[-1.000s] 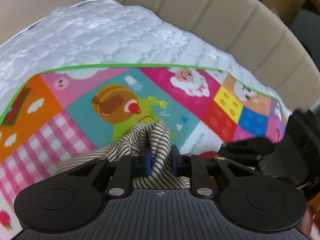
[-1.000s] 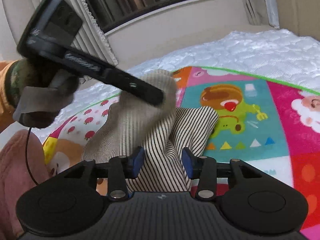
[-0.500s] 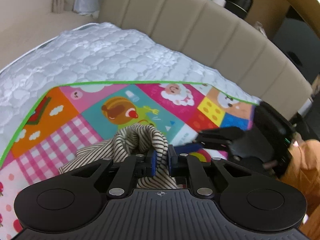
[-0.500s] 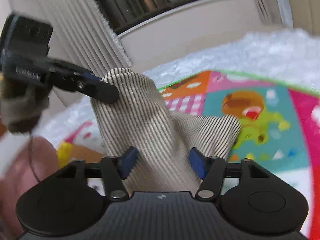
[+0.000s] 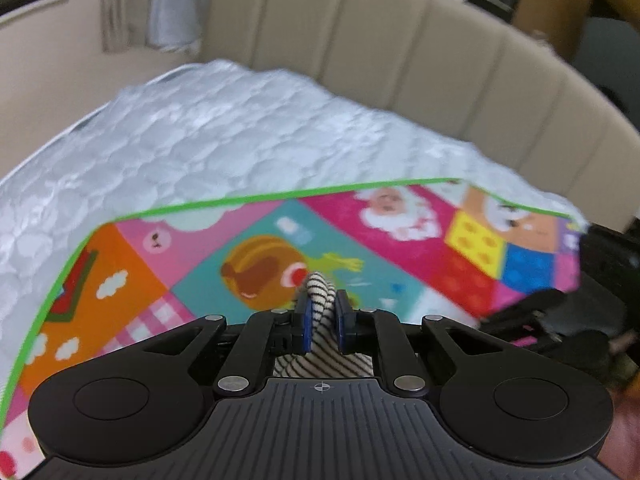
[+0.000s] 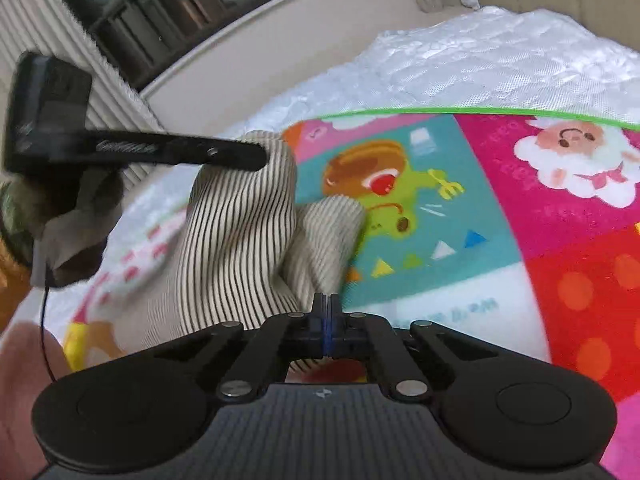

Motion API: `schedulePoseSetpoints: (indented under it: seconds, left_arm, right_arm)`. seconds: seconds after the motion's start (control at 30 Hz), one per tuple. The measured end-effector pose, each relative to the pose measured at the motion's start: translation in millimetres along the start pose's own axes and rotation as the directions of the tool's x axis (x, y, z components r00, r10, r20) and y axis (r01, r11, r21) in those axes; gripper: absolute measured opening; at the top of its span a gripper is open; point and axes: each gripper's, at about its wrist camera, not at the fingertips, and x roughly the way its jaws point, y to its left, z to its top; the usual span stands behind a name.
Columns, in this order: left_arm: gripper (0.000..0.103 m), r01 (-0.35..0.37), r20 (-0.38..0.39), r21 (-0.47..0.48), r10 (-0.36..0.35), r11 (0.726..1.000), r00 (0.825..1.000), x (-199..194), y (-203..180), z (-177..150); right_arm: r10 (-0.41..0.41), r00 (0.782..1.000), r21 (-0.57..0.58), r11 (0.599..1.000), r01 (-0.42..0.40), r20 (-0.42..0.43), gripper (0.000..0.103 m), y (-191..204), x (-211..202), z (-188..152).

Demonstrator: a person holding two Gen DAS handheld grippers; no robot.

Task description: Fold clothes

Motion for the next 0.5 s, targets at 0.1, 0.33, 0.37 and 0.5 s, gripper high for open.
schedulePoseSetpoints:
  seconds: [0.1,0.33,0.37,0.5]
  left_arm:
    - [0.028,-0.019,-0.013,-0.012,0.019,1.000,1.000,17.9,11.1,-6.9]
    - [0.035,0.002,-0.010,-0.070,-0.003,0.998,1.000,29.5,18.4,-12.9]
    - [0.038,0.017,0.006,-0.085,-0.016,0.996,1.000,24.4,20.1,-11.5]
    - [0.046,0.071,0.088,-0.179,-0.056,0.981,0.995,-19.9,32.8,-11.3]
  right_arm:
    - [-0.016,0.999,-0.030,0.999,0.017,0.041,0.006,3.8,-5.1,0.5]
    - [0.025,0.996,-0.119,0.993,-0.015,0.082,0.048,32.9,-4.7,8.9]
    - [0.026,0.998,-0.121,0.992,-0.018,0.064,0.048,34.3,-0.2,7.4]
    - [0.042,0.999,-0.099,0.994,-0.040,0.021,0.048,36.1,6.6,3.7]
